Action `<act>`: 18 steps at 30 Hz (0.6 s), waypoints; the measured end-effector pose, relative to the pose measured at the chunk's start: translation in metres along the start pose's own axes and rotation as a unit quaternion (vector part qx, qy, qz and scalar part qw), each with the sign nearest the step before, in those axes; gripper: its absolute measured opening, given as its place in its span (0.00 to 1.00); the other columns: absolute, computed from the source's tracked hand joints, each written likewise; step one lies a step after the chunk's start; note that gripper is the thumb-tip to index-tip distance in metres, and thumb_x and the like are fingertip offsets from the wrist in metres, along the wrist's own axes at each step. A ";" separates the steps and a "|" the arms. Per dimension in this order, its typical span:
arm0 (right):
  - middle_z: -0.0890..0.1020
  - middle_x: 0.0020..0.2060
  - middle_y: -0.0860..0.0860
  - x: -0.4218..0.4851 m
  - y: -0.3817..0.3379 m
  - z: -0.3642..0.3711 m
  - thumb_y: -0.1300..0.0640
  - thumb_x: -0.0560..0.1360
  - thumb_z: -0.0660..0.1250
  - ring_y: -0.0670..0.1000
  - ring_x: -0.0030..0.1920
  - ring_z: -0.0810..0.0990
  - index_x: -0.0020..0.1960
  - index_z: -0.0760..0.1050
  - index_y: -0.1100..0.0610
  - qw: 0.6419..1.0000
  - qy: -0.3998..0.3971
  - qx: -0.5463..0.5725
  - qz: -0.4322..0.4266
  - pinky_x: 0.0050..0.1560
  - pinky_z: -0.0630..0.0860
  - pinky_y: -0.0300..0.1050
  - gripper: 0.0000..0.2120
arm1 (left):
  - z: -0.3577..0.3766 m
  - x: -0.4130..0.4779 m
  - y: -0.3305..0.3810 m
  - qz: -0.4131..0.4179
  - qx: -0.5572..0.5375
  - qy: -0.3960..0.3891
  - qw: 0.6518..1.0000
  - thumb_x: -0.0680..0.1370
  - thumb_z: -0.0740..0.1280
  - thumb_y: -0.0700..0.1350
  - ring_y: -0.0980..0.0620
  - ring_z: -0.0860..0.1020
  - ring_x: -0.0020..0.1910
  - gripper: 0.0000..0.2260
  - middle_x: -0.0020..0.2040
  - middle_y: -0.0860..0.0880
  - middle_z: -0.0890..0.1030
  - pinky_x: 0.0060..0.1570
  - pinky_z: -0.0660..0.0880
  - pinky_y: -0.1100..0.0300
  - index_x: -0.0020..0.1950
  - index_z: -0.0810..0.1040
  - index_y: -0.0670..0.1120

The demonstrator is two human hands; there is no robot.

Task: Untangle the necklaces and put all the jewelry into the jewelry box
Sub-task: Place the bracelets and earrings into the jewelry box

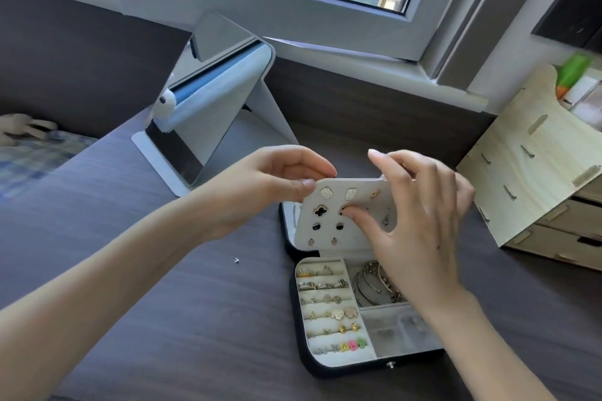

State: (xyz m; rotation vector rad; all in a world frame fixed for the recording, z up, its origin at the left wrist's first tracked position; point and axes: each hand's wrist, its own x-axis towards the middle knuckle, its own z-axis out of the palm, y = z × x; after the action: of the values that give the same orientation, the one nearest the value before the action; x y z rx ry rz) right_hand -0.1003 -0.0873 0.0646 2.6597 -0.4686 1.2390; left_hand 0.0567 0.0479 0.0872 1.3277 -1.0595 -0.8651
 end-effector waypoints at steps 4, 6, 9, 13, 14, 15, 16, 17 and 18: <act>0.81 0.44 0.48 0.000 0.008 -0.003 0.43 0.69 0.70 0.54 0.48 0.77 0.49 0.79 0.54 0.998 -0.017 0.053 -0.015 0.56 0.59 0.47 0.16 | -0.010 -0.009 0.000 -0.009 -0.018 0.006 1.000 0.74 0.65 0.38 0.49 0.81 0.54 0.11 0.53 0.47 0.83 0.55 0.77 0.59 0.55 0.79 0.43; 0.80 0.43 0.48 -0.004 0.008 -0.005 0.44 0.69 0.71 0.54 0.46 0.77 0.46 0.79 0.55 0.998 -0.008 0.060 -0.016 0.55 0.59 0.47 0.15 | -0.019 -0.015 -0.009 -0.010 0.113 0.082 0.990 0.75 0.68 0.37 0.51 0.81 0.51 0.07 0.49 0.49 0.83 0.53 0.77 0.58 0.50 0.81 0.46; 0.80 0.44 0.50 -0.011 0.007 -0.005 0.46 0.69 0.72 0.54 0.46 0.77 0.47 0.77 0.55 0.997 0.006 0.075 -0.026 0.54 0.60 0.47 0.14 | -0.029 -0.029 -0.029 -0.024 0.359 0.098 0.928 0.73 0.70 0.39 0.59 0.78 0.41 0.06 0.40 0.53 0.81 0.41 0.73 0.67 0.41 0.81 0.50; 0.80 0.45 0.50 -0.017 0.008 -0.004 0.47 0.70 0.73 0.55 0.47 0.77 0.48 0.75 0.54 0.995 0.010 0.093 -0.032 0.54 0.61 0.49 0.14 | -0.031 -0.046 -0.050 -0.052 0.472 0.057 0.878 0.70 0.73 0.42 0.60 0.75 0.37 0.08 0.34 0.55 0.78 0.34 0.67 0.72 0.35 0.78 0.52; 0.80 0.45 0.50 -0.018 0.008 -0.003 0.47 0.70 0.73 0.55 0.47 0.77 0.48 0.75 0.55 0.995 0.011 0.093 -0.033 0.55 0.61 0.49 0.14 | -0.031 -0.048 -0.052 -0.058 0.482 0.055 0.872 0.69 0.74 0.43 0.59 0.75 0.36 0.08 0.33 0.55 0.78 0.33 0.67 0.71 0.34 0.78 0.52; 0.80 0.45 0.50 -0.018 0.007 -0.003 0.47 0.70 0.73 0.55 0.47 0.77 0.48 0.76 0.55 0.995 0.013 0.094 -0.033 0.55 0.61 0.48 0.14 | -0.030 -0.049 -0.054 -0.062 0.486 0.054 0.870 0.69 0.74 0.43 0.59 0.74 0.35 0.08 0.33 0.55 0.78 0.33 0.67 0.70 0.34 0.77 0.52; 0.81 0.45 0.50 -0.018 0.007 -0.003 0.47 0.70 0.73 0.54 0.47 0.77 0.48 0.76 0.55 0.995 0.015 0.095 -0.033 0.55 0.61 0.48 0.14 | -0.030 -0.049 -0.054 -0.062 0.486 0.054 0.870 0.69 0.74 0.43 0.60 0.74 0.35 0.09 0.33 0.55 0.78 0.33 0.67 0.70 0.34 0.77 0.53; 0.81 0.45 0.50 -0.018 0.006 -0.004 0.47 0.70 0.73 0.54 0.47 0.77 0.48 0.77 0.56 0.995 0.018 0.097 -0.032 0.55 0.61 0.48 0.13 | -0.030 -0.049 -0.054 -0.061 0.486 0.054 0.870 0.69 0.74 0.42 0.60 0.74 0.35 0.09 0.33 0.56 0.78 0.33 0.67 0.71 0.33 0.77 0.53; 0.81 0.45 0.50 -0.018 0.006 -0.003 0.48 0.70 0.73 0.54 0.47 0.77 0.47 0.77 0.56 0.994 0.019 0.098 -0.032 0.55 0.60 0.48 0.13 | -0.029 -0.048 -0.054 -0.061 0.489 0.054 0.869 0.70 0.73 0.41 0.61 0.75 0.35 0.10 0.33 0.56 0.78 0.34 0.67 0.72 0.33 0.76 0.53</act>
State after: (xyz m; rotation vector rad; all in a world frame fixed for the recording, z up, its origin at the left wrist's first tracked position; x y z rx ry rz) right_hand -0.1159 -0.0883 0.0530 2.7802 -0.2669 1.3809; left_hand 0.0735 0.0984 0.0301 2.2697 -1.4010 -0.2882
